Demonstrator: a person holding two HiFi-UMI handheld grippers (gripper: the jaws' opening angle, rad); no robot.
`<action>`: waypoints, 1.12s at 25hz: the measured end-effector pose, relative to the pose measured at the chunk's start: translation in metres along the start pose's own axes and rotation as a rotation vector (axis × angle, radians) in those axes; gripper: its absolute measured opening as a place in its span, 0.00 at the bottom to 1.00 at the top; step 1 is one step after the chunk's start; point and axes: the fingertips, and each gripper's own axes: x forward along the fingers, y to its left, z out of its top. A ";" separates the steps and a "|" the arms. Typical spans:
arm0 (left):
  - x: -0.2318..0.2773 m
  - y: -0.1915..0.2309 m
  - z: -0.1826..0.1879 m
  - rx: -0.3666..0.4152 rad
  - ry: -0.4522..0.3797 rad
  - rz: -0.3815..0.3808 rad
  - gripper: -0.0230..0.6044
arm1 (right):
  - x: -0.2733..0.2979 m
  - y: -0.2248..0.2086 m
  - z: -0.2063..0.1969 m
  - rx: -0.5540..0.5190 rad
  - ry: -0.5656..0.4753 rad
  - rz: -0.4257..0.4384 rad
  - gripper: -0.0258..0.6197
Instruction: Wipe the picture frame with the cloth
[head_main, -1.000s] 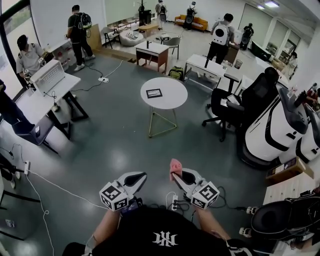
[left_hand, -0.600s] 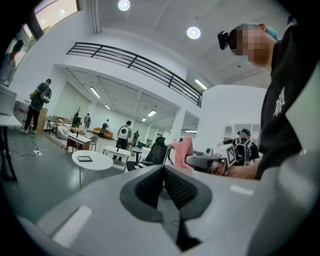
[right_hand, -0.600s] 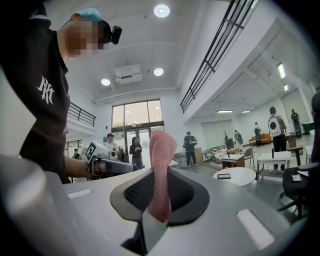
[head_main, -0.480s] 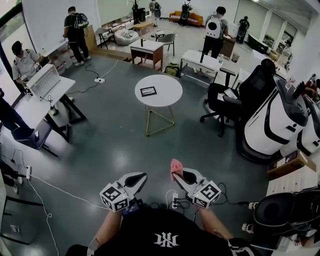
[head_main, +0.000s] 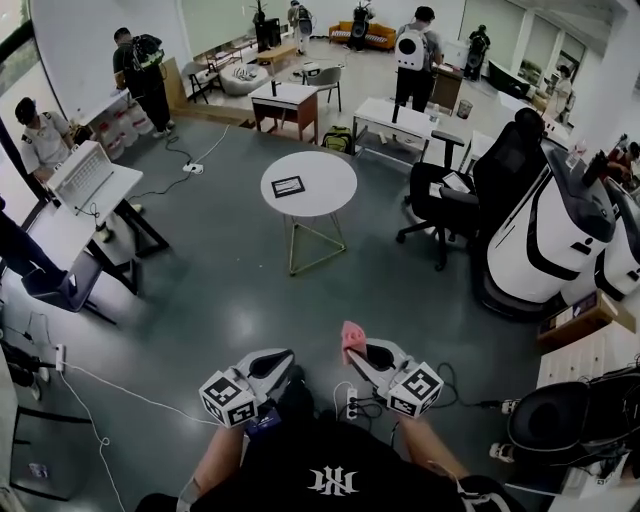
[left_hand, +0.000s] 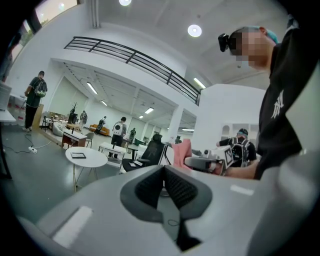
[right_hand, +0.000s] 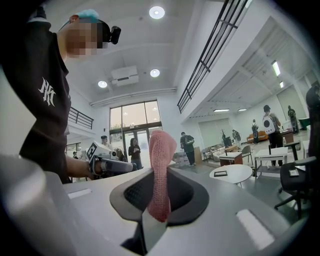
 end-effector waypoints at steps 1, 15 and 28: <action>0.002 0.003 0.000 0.000 -0.001 -0.001 0.04 | 0.001 -0.003 -0.001 0.003 0.003 -0.001 0.10; 0.054 0.104 0.029 -0.027 -0.034 0.008 0.04 | 0.074 -0.088 0.009 0.010 0.044 -0.019 0.10; 0.101 0.258 0.101 -0.026 -0.079 0.001 0.04 | 0.201 -0.188 0.062 -0.008 0.045 -0.042 0.10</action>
